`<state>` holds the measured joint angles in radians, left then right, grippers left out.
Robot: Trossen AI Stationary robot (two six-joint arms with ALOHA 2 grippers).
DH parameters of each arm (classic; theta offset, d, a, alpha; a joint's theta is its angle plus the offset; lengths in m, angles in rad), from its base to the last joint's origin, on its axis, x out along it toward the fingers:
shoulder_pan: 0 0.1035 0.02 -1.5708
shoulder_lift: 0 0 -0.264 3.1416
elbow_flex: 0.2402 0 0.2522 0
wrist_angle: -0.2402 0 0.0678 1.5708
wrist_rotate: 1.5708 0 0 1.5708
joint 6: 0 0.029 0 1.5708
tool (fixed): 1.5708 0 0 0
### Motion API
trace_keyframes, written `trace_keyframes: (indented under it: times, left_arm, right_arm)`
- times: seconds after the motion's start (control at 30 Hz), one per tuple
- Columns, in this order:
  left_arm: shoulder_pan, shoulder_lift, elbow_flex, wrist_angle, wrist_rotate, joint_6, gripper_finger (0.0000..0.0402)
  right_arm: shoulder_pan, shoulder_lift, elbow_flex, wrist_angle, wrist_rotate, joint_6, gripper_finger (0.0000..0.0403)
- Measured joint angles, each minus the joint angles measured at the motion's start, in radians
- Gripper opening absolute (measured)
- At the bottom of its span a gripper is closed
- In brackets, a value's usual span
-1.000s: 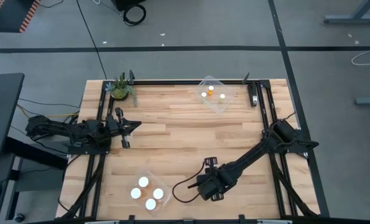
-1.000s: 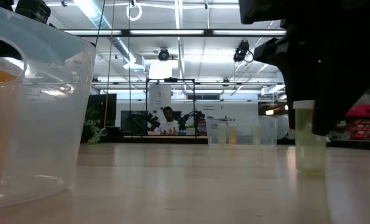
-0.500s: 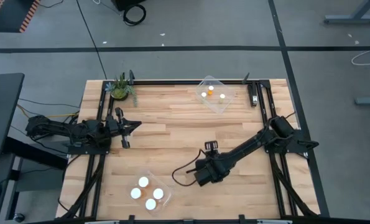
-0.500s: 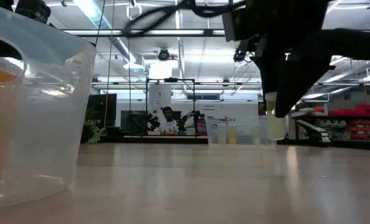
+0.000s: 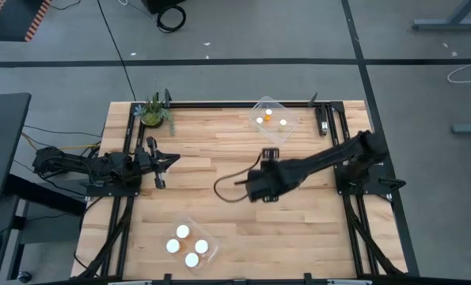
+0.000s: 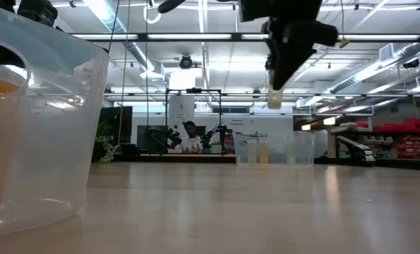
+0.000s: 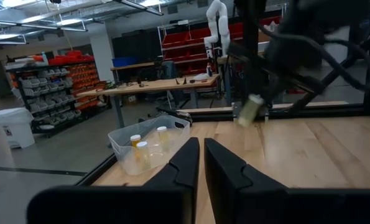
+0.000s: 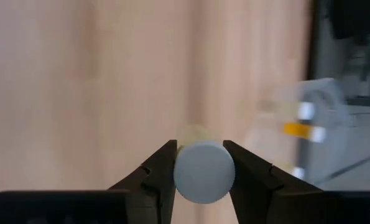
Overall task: Pick and place medicine bottles into bin by pill shape (circle, oval)
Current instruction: Put the yellow tablet bottle into the top transparent bin
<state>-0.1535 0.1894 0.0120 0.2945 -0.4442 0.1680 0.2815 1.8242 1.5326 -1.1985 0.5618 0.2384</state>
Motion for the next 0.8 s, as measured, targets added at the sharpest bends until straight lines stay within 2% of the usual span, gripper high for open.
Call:
trace_keyframes:
  times: [0.13, 0.27, 0.57, 0.8]
  left_arm:
    - [0.0, 0.0, 0.0, 0.0, 0.0, 0.0, 0.0027]
    - [0.0, 0.0, 0.0, 0.0, 0.0, 0.0, 0.0023]
    - [0.0, 0.0, 0.0, 0.0, 0.0, 0.0, 0.0035]
    - [0.0, 0.0, 0.0, 0.0, 0.0, 0.0, 0.0028]
  right_arm:
    - [-0.047, -0.06, 0.0, -0.001, 0.072, -0.052, 0.0131]
    - [-0.109, -0.096, 0.0, -0.001, 0.093, -0.106, 0.0131]
    - [-0.272, -0.117, -0.001, -0.002, 0.091, -0.161, 0.0131]
    - [-0.414, -0.117, -0.001, -0.001, 0.035, -0.207, 0.0131]
